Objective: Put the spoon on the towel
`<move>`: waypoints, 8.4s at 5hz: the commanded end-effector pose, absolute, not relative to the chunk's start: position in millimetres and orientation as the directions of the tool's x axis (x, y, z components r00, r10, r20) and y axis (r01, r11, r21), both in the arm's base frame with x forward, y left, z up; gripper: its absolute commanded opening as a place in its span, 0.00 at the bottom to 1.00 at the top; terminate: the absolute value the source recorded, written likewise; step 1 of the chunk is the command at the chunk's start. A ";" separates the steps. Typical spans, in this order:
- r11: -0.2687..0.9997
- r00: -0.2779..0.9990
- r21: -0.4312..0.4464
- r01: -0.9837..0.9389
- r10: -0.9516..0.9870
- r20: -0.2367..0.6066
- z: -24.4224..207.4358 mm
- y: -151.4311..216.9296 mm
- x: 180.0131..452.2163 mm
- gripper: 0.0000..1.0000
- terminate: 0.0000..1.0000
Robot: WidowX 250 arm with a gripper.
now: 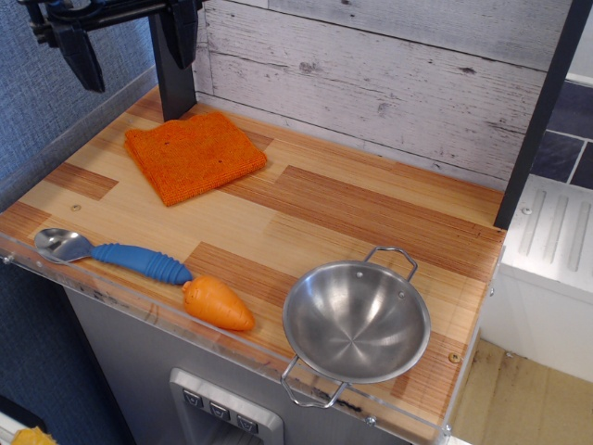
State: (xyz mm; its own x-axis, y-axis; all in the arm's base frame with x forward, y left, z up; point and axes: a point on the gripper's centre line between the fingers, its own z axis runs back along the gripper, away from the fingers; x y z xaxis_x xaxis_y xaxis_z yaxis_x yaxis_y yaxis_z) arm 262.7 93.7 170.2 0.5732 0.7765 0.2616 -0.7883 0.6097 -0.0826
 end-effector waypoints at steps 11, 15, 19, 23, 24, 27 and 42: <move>0.223 0.223 0.024 -0.975 0.958 0.178 57.0 118.3 226.3 1.00 0.00; 0.200 0.206 0.055 -0.978 0.966 0.156 20.2 124.2 236.8 1.00 0.00; 0.207 0.215 0.064 -0.976 0.963 0.162 15.2 119.5 232.8 0.00 0.00; 0.198 0.187 -0.033 -0.980 0.959 0.211 64.2 115.2 242.1 0.00 0.00; 0.211 0.190 -0.075 -0.975 0.956 0.225 79.7 115.8 260.6 0.00 0.00; 0.237 0.206 -0.106 -0.966 0.948 0.242 83.1 121.3 318.6 0.00 0.00; 0.320 0.283 -0.128 -0.939 0.928 0.244 147.4 109.3 311.9 1.00 0.00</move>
